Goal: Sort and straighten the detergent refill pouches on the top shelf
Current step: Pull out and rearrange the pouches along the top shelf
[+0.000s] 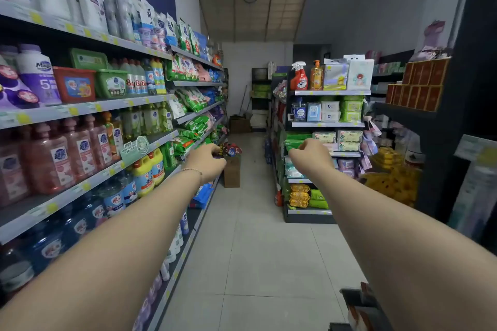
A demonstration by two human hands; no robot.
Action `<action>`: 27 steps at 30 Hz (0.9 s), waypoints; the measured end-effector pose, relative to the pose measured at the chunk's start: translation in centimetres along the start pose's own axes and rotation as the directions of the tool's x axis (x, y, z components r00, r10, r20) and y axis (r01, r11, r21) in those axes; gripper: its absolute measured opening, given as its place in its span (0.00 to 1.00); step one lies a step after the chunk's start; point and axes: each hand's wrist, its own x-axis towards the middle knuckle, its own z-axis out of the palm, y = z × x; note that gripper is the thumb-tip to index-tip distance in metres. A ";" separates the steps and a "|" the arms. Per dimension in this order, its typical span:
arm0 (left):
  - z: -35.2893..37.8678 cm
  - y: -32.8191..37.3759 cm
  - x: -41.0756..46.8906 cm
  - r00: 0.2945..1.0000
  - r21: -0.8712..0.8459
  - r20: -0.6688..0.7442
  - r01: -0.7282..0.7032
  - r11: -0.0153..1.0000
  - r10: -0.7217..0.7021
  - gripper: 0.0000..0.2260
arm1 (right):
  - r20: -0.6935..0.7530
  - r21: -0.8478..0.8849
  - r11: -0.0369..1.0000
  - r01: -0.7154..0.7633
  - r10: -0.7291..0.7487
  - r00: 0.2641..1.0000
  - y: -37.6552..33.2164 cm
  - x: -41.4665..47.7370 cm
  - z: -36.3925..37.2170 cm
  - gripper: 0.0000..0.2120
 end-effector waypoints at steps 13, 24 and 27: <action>1.4 -4.9 15.6 0.992 0.451 0.104 -0.112 0.886 0.073 0.22 | 0.098 -0.476 0.847 0.238 -0.218 0.971 -3.5 13.8 8.3 0.08; 5.1 -9.3 28.0 0.983 0.472 0.173 -0.136 0.871 0.059 0.22 | 0.250 -0.589 0.713 0.380 -0.287 0.925 -3.5 24.8 15.5 0.08; 6.9 -10.1 31.0 0.981 0.485 0.190 -0.138 0.864 0.050 0.22 | 0.255 -0.591 0.707 0.389 -0.294 0.921 -2.5 28.0 16.9 0.07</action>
